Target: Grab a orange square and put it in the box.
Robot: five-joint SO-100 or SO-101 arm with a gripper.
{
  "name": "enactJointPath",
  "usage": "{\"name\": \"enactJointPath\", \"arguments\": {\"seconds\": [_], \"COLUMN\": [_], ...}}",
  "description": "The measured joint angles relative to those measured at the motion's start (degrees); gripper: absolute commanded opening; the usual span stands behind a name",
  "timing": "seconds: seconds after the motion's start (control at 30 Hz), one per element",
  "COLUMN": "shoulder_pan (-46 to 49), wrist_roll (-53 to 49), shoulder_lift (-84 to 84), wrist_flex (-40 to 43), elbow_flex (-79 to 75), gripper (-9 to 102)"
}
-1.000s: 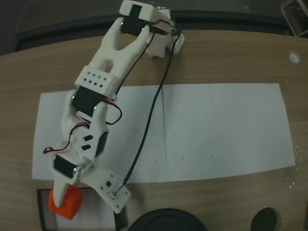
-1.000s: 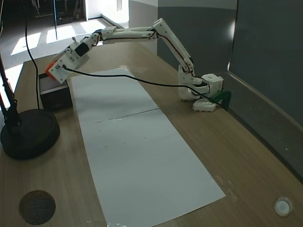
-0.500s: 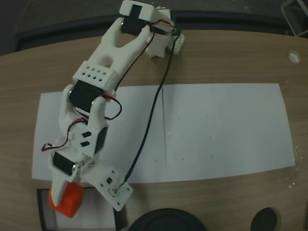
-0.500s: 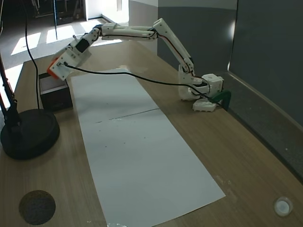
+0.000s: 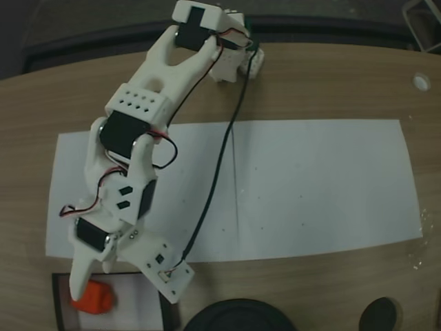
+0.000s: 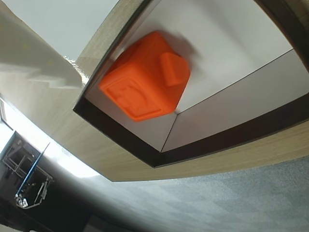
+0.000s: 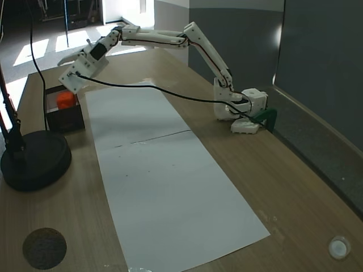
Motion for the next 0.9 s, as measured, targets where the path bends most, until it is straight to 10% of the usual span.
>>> {"name": "enactJointPath", "arguments": {"seconds": [0.1, 0.7, 0.9], "shoulder_pan": [0.1, -15.6, -17.1], "wrist_roll": [0.0, 0.0, 0.0], "shoulder_lift": [0.0, 31.7, 52.6], "wrist_flex": [5.0, 50.4, 51.3], "elbow_flex": [-1.1, -7.2, -0.7], "gripper": [-1, 0, 0]}}
